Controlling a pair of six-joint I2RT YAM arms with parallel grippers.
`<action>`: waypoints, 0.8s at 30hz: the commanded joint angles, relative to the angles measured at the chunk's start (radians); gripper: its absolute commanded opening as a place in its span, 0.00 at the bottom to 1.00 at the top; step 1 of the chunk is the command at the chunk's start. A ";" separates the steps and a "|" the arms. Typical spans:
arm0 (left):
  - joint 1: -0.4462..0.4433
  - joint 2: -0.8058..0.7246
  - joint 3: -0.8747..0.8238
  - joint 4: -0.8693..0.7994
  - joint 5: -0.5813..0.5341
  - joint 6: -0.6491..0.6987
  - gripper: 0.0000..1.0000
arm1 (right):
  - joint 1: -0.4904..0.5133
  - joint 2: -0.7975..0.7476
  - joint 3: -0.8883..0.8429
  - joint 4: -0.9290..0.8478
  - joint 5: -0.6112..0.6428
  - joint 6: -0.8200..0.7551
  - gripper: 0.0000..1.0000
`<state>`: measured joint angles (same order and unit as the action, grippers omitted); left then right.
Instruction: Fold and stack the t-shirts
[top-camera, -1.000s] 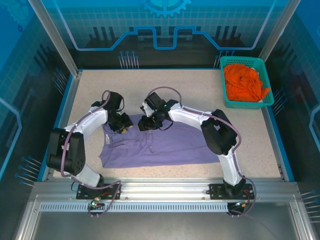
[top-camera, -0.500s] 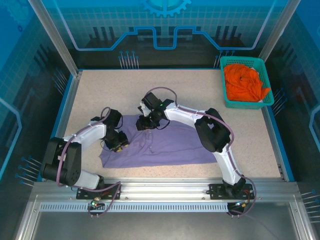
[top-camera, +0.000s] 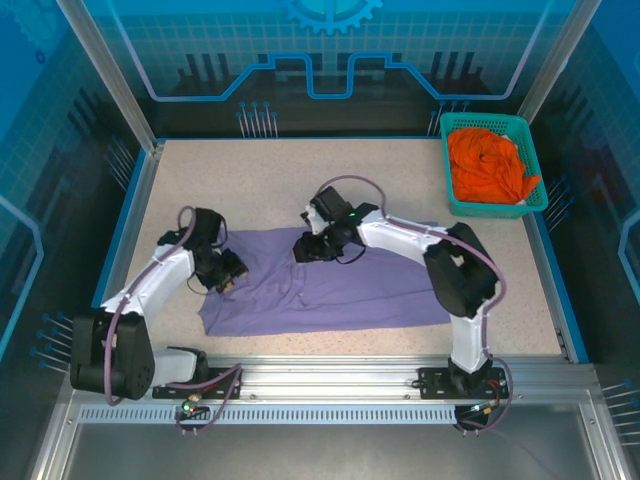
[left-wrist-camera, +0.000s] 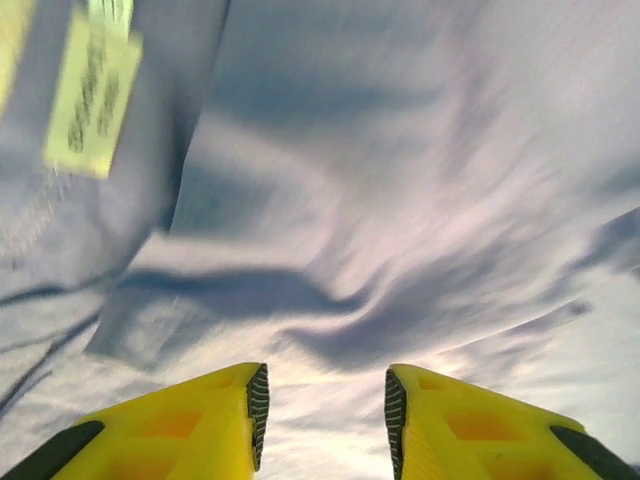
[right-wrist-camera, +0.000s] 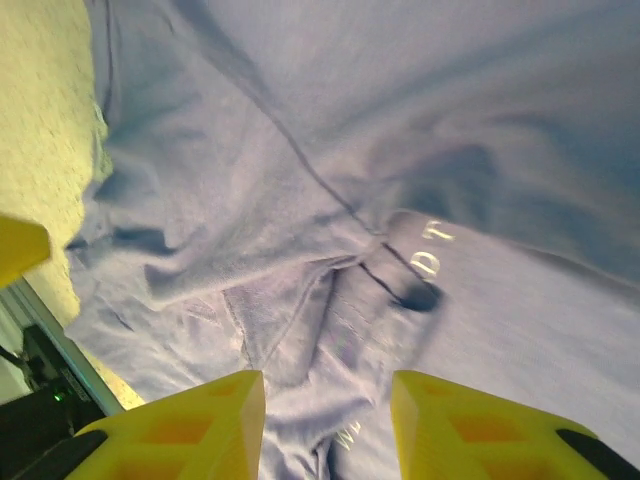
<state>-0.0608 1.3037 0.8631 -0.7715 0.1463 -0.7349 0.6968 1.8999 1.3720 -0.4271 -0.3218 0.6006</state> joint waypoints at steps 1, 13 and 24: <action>0.044 0.091 0.152 -0.014 0.022 -0.004 0.38 | -0.075 -0.114 -0.073 0.011 0.086 0.022 0.42; 0.147 0.533 0.502 -0.069 -0.080 0.095 0.48 | -0.464 -0.097 -0.166 -0.106 0.216 -0.066 0.42; 0.181 0.692 0.578 0.002 -0.048 0.118 0.45 | -0.566 -0.010 -0.105 -0.119 0.253 -0.084 0.42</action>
<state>0.1062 1.9640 1.4147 -0.7719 0.0910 -0.6441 0.1570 1.8618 1.2346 -0.5156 -0.0963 0.5308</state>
